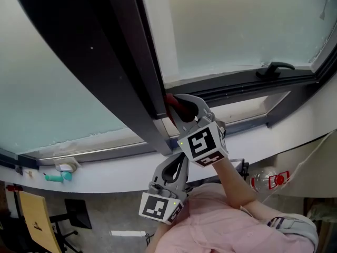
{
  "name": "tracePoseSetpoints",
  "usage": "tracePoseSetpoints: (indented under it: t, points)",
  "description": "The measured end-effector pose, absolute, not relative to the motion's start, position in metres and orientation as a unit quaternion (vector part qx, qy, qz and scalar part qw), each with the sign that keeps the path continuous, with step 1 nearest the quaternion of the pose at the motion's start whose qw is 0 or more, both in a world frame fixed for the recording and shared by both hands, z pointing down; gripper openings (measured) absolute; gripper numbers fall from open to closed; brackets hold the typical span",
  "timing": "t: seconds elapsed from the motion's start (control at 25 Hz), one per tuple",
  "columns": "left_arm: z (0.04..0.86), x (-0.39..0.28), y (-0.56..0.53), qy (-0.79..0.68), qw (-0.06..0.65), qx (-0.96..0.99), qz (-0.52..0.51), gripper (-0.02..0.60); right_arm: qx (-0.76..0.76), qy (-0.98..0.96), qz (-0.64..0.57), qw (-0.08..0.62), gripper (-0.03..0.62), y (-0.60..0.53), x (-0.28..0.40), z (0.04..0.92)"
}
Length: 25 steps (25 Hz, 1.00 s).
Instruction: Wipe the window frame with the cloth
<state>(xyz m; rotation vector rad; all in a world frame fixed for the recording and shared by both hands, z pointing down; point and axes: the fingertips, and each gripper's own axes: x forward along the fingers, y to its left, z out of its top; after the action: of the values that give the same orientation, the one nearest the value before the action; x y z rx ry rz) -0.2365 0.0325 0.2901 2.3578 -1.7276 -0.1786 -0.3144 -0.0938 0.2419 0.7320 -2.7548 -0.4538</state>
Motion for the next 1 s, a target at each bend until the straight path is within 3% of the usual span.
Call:
tracePoseSetpoints:
  t: [1.0]
  points:
    - [0.295, -0.206, 0.02, -0.55, 0.116, 0.825, -0.063, -0.005, 0.273, -0.94, -0.159, 0.127, 0.064, -0.103, -0.296, 0.243]
